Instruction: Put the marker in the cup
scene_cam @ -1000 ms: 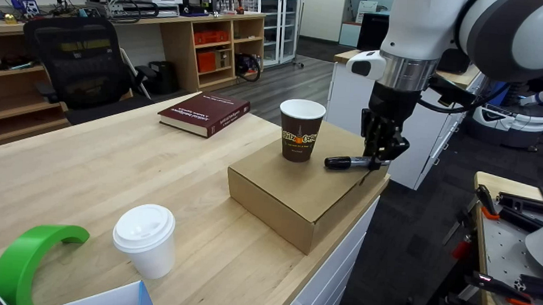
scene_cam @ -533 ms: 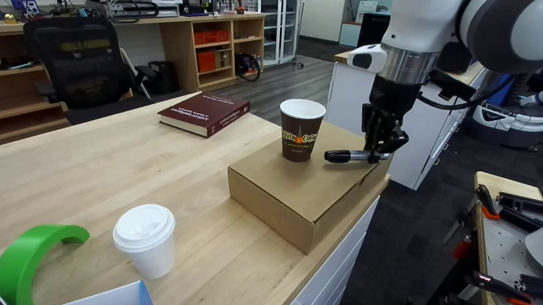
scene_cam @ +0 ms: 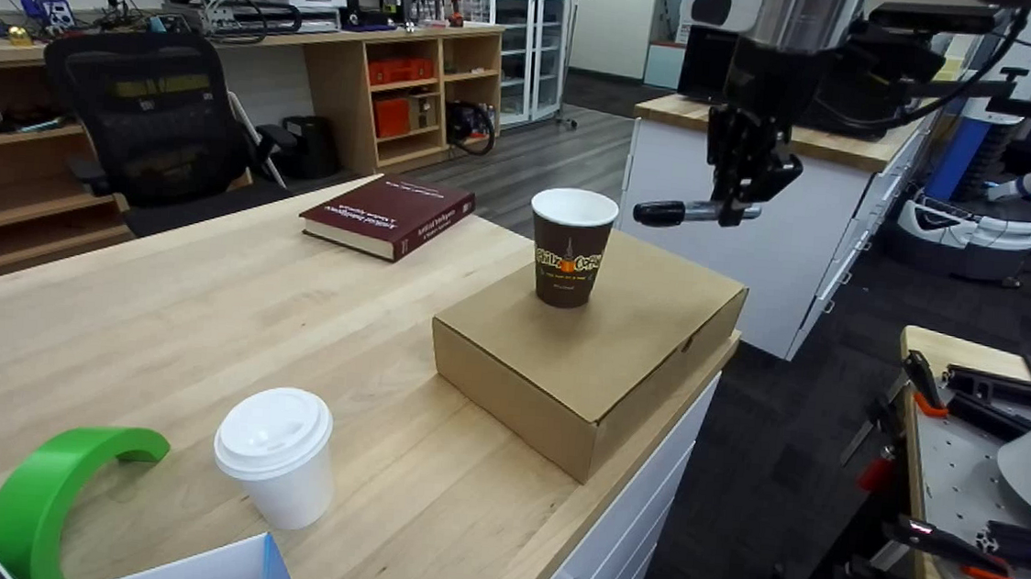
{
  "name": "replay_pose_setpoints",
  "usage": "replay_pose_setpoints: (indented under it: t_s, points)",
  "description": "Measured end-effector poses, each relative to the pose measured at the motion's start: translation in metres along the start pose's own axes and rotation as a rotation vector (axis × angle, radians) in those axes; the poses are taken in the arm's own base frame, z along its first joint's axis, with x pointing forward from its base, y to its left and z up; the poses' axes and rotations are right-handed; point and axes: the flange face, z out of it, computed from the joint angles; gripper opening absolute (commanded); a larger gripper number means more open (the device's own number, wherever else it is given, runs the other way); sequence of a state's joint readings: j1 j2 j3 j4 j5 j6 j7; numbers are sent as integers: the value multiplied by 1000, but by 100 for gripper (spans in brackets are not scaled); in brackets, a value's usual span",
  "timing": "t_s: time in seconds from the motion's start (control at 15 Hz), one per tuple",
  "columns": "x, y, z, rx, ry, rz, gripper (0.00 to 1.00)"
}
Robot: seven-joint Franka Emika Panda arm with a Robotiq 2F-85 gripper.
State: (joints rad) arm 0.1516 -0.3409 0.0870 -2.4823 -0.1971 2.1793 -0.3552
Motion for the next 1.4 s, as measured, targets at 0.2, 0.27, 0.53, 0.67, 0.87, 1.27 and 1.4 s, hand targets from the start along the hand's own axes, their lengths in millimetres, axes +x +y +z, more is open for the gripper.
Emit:
replay_pose_setpoints:
  t_s: [0.2, 0.27, 0.53, 0.67, 0.87, 1.27, 1.4]
  points:
    - [1, 10, -30, -51, -28, -15, 6]
    - [3, 13, -39, -69, -42, -23, 6]
    - [19, 17, -71, -150, -110, -71, 6]
    - [32, 16, -81, -190, -152, -104, 6]
    - [59, 11, -86, -238, -219, -164, 6]
    - [108, 3, -72, -273, -316, -288, 6]
    - [121, 0, -67, -277, -344, -327, 6]
